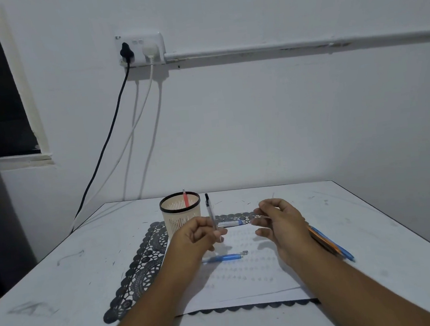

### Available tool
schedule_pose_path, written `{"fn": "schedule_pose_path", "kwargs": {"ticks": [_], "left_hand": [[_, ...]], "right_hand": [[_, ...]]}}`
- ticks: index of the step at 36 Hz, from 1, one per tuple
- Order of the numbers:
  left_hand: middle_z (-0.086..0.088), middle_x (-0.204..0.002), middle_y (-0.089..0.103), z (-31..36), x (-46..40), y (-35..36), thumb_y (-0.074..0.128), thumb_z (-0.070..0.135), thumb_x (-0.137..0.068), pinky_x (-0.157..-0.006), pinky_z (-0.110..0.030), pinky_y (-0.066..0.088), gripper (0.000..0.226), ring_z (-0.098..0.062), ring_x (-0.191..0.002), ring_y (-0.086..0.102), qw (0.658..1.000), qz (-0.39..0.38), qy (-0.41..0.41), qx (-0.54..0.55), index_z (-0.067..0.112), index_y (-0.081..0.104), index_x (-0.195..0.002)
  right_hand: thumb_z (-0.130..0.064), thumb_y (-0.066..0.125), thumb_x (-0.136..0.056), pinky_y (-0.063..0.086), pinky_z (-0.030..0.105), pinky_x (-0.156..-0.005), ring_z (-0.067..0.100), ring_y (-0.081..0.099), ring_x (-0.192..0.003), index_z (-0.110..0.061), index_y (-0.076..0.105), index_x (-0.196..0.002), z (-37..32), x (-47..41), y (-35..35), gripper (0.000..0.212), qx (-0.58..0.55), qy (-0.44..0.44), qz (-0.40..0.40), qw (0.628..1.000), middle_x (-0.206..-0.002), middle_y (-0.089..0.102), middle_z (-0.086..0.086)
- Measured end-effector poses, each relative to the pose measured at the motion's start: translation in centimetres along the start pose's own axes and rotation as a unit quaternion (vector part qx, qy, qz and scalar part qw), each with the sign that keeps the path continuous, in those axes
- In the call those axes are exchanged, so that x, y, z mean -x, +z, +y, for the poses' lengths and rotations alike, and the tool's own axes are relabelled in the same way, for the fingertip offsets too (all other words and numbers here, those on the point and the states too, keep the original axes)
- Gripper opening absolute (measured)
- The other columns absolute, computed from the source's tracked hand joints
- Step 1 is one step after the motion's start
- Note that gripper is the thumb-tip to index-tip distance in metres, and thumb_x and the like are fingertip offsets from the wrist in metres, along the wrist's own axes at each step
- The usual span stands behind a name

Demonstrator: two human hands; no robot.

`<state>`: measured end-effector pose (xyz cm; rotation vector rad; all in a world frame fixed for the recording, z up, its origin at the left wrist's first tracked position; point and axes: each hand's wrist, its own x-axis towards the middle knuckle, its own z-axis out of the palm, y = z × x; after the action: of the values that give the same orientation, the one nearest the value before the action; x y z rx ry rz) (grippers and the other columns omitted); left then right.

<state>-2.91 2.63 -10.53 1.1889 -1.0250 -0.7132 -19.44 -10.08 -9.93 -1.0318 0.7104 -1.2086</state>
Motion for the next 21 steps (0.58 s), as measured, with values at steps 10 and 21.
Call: {"fn": "schedule_pose_path", "kwargs": {"ticks": [10,21], "left_hand": [[-0.014,-0.095,0.077,-0.4,0.0,-0.1,0.069,0.003,-0.093,-0.074,-0.031,0.055,0.015,-0.022,-0.084,0.072,0.997,-0.049,-0.011,-0.054,0.005,0.066,-0.107],[-0.015,-0.095,0.077,-0.8,0.0,0.1,0.067,0.003,-0.094,-0.073,-0.031,0.053,0.020,-0.025,-0.086,0.072,0.997,-0.062,-0.011,-0.051,0.010,0.068,-0.113]], "right_hand": [[-0.004,0.065,-0.099,0.059,0.033,-0.060,0.018,0.063,-0.071,-0.031,0.062,-0.138,-0.4,1.7,0.7,0.048,0.228,-0.216,-0.185,0.931,-0.082,0.066,0.005],[-0.012,0.063,-0.100,0.052,0.020,-0.066,0.008,0.062,-0.076,-0.034,0.067,-0.134,-0.1,2.4,0.8,0.041,0.350,-0.283,-0.200,0.871,-0.084,0.067,-0.005]]}}
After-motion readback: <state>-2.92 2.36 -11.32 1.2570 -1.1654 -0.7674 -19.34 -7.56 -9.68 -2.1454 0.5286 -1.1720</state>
